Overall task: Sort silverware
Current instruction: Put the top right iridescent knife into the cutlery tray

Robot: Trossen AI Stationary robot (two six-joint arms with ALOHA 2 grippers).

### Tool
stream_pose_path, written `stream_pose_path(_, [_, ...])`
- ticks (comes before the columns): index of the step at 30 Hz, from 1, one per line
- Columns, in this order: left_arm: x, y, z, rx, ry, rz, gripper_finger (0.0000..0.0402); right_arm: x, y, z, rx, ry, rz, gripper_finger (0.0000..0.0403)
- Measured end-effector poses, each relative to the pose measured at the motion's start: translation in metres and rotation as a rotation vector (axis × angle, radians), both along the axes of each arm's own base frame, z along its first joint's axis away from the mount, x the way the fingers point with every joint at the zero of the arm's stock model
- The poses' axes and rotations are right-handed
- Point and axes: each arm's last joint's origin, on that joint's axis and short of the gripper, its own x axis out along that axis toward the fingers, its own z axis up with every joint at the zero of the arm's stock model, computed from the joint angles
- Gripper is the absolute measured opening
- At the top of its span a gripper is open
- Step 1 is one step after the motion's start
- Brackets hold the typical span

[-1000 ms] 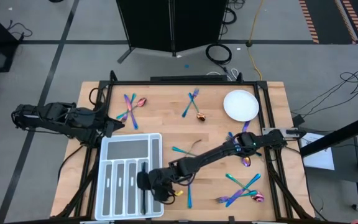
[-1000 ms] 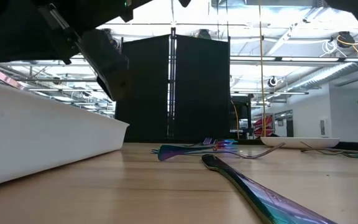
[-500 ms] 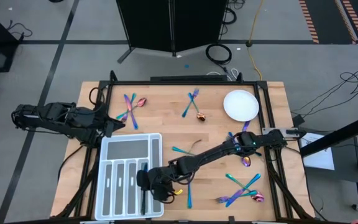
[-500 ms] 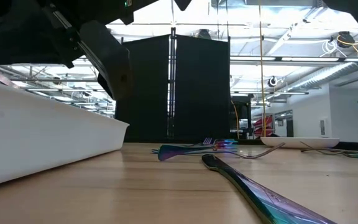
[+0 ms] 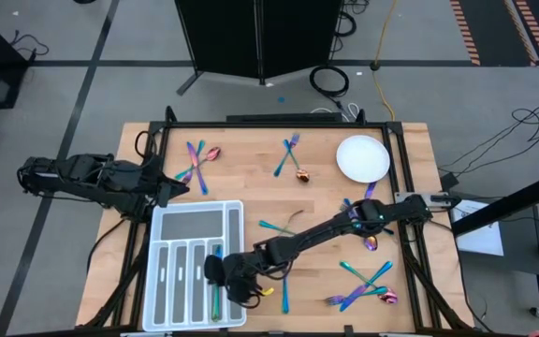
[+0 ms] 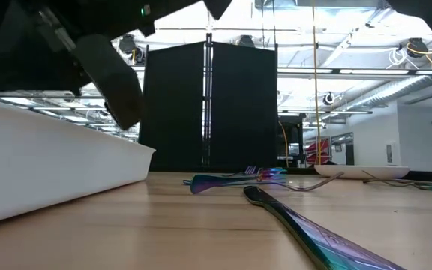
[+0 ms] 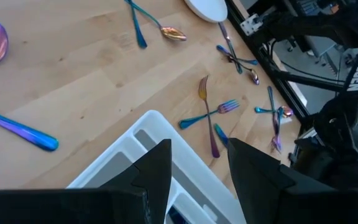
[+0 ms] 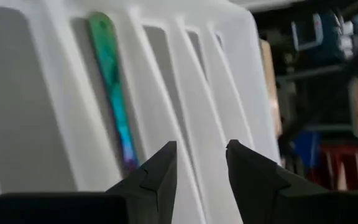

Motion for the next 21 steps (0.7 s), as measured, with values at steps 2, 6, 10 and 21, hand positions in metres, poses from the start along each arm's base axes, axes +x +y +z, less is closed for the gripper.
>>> stream_pose_path(2, [0.000,0.000,0.000,0.001,-0.003,-0.001,0.0157,-0.001,-0.001,0.011,0.018,-0.016,-0.070,0.0123])
stream_pose_path(6, [0.002,0.000,0.002,0.010,-0.026,-0.016,0.0157,-0.010,-0.007,0.043,0.114,0.001,-0.236,0.0121])
stream_pose_path(10, [0.003,-0.001,0.005,0.024,-0.052,-0.044,0.0157,-0.029,-0.015,0.078,0.254,0.068,-0.447,0.0121])
stream_pose_path(21, [0.007,-0.003,0.011,0.110,-0.111,-0.171,0.0157,-0.091,-0.038,0.145,0.858,0.335,-1.077,0.0121])
